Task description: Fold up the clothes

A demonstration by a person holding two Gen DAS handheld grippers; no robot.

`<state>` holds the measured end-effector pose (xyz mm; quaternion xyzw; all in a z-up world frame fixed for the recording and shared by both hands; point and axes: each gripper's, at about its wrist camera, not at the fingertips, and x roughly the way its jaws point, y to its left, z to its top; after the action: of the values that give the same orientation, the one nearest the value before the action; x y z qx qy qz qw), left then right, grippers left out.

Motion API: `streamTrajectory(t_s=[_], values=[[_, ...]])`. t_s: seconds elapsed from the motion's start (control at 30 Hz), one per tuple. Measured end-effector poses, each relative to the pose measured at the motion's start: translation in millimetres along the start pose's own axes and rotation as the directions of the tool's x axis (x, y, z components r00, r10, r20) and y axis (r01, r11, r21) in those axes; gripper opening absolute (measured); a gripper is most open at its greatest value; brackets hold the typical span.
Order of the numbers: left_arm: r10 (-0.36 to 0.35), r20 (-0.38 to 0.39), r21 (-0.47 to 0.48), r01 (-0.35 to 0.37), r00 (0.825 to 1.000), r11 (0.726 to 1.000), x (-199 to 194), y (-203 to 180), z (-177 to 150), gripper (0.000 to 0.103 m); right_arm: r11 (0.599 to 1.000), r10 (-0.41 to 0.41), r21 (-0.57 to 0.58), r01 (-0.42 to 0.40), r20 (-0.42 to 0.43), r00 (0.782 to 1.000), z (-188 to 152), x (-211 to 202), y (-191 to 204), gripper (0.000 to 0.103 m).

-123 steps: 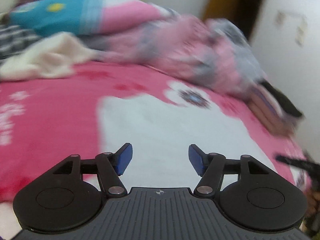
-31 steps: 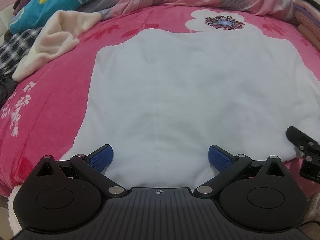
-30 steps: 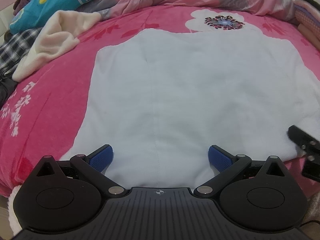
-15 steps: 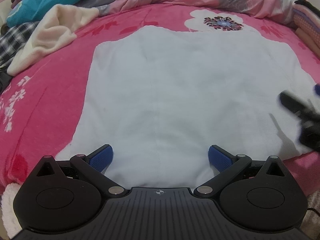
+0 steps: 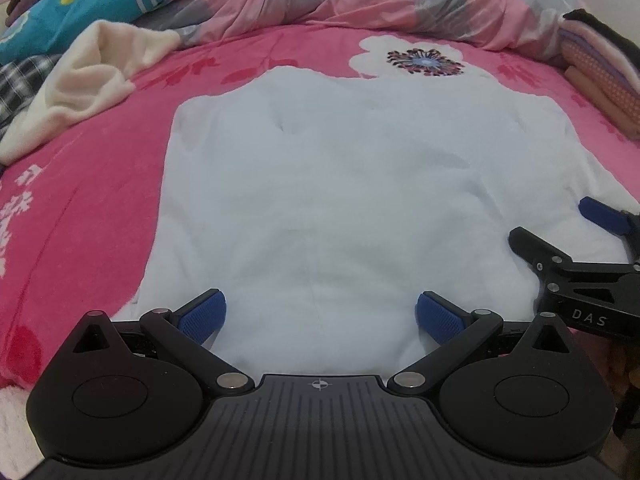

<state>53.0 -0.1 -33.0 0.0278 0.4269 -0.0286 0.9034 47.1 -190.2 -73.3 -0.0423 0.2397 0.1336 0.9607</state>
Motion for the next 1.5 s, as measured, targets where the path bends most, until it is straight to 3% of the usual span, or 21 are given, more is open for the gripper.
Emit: streamTrajectory(t_s=[0.4, 0.6, 0.73, 1.5], values=[[-0.047, 0.143, 0.001, 0.047, 0.989, 0.999, -25.6, 6.1, 10.1, 0.103, 1.000, 0.010, 0.004, -0.010, 0.012, 1.000, -2.3, 1.1, -2.5, 0.103], [-0.042, 0.134, -0.009, 0.044, 0.990, 0.999, -3.6, 7.1, 12.1, 0.103, 1.000, 0.010, 0.006, -0.010, 0.016, 1.000, -2.9, 0.7, -1.3, 0.103], [-0.014, 0.076, -0.031, 0.016, 0.997, 0.999, 14.3, 9.2, 8.4, 0.103, 1.000, 0.010, 0.005, -0.010, 0.018, 1.000, -2.7, 1.0, -1.6, 0.103], [-0.025, 0.087, -0.064, 0.031, 0.996, 0.997, 16.3, 12.2, 2.6, 0.103, 1.000, 0.011, 0.004, -0.011, 0.021, 1.000, -3.3, 0.7, -2.8, 0.103]])
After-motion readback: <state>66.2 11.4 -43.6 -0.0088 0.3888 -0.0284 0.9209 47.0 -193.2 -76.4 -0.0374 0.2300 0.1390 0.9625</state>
